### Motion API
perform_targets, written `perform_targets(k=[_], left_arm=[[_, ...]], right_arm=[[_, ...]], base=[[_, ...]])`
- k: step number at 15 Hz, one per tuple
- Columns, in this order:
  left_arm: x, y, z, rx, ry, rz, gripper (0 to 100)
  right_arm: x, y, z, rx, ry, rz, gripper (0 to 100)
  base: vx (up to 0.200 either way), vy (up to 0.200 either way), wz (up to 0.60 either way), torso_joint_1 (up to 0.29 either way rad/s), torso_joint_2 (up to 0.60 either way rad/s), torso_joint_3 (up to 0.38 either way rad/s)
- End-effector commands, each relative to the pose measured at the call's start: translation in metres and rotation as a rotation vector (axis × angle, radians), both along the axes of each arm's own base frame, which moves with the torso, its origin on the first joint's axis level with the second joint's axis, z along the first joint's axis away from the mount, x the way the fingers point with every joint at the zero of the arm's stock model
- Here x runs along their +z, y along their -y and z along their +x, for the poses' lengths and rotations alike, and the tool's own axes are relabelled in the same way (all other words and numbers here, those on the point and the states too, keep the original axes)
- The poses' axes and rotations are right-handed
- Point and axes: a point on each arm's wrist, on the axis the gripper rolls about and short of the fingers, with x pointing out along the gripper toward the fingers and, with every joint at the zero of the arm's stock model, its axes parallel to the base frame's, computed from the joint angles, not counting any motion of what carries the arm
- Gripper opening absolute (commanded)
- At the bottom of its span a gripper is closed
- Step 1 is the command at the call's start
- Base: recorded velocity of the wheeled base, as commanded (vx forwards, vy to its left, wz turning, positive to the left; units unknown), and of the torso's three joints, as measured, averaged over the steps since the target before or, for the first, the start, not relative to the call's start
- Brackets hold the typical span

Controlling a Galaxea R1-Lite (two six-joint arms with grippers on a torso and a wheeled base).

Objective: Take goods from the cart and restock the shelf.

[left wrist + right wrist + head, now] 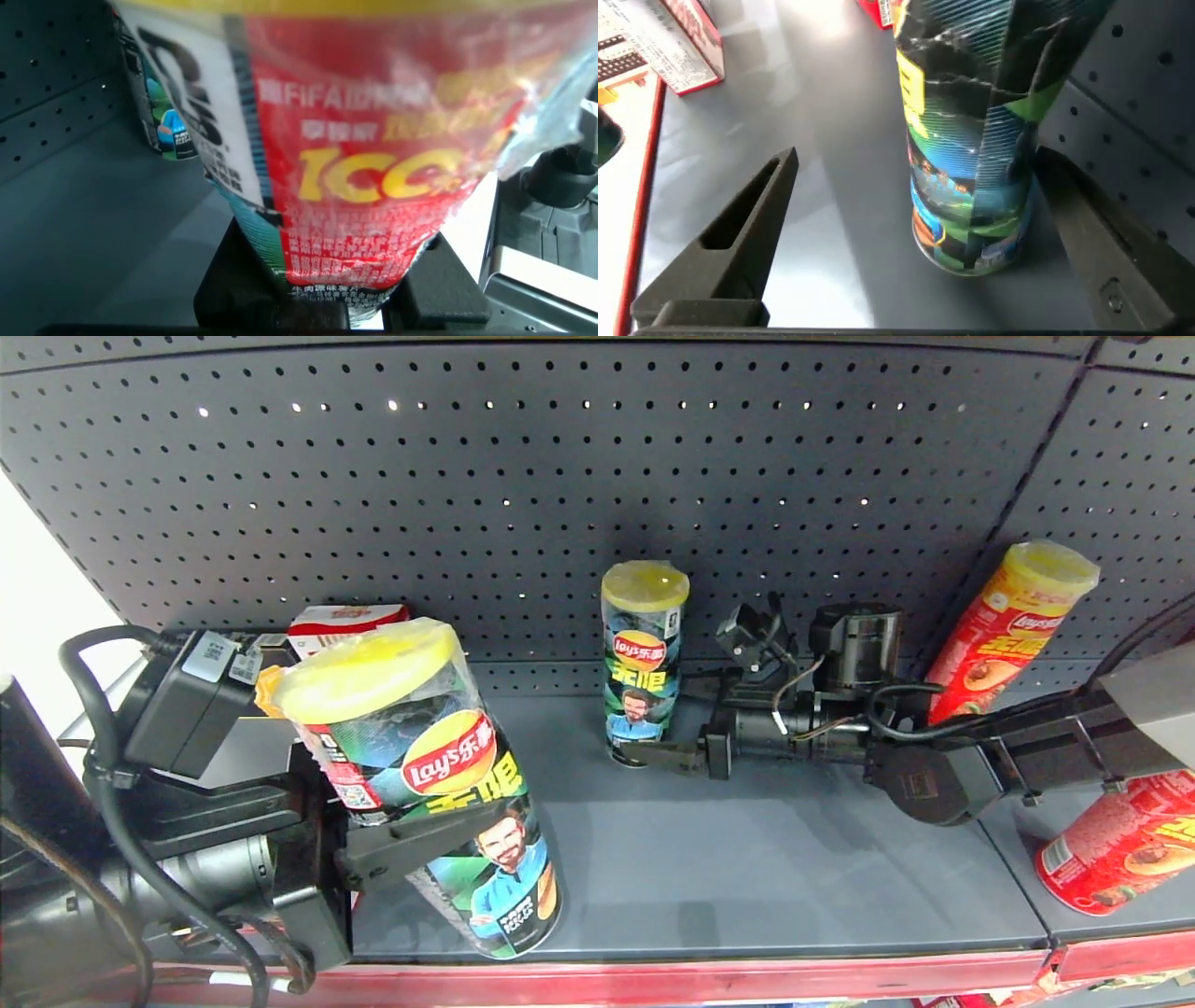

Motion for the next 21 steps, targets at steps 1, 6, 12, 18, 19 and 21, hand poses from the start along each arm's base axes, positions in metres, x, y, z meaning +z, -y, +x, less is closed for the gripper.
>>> perform_targets(k=[1, 6, 12, 18, 19, 21], left_arm=[[-0.001, 0.0, 0.0, 0.0, -0.002, 0.001, 0], [-0.001, 0.0, 0.0, 0.001, -0.002, 0.001, 0], [-0.001, 0.0, 0.0, 0.001, -0.004, 0.001, 0], [-0.002, 0.0, -0.001, 0.001, -0.006, 0.003, 0], [-0.002, 0.0, -0.001, 0.001, -0.008, 0.003, 0], [-0.002, -0.001, -0.001, 0.003, -0.006, 0.003, 0]], right_arm=[[0.007, 0.005, -0.012, 0.002, 0.005, 0.001, 100], [0.011, 0.002, 0.007, -0.068, 0.051, 0.017, 100], [0.006, -0.021, 0.026, -0.076, 0.072, 0.034, 100], [-0.003, -0.036, 0.033, -0.078, 0.067, 0.045, 0], [-0.005, -0.038, 0.034, -0.084, 0.068, 0.048, 0], [-0.006, -0.038, 0.033, -0.082, 0.067, 0.046, 0]], base=[[0.0, 0.0, 0.0, 0.0, 0.0, 0.0], [0.0, 0.0, 0.0, 0.0, 0.0, 0.0], [0.0, 0.0, 0.0, 0.0, 0.0, 0.0], [0.0, 0.0, 0.0, 0.0, 0.0, 0.0], [0.0, 0.0, 0.0, 0.0, 0.0, 0.0], [0.0, 0.0, 0.0, 0.0, 0.0, 0.0]])
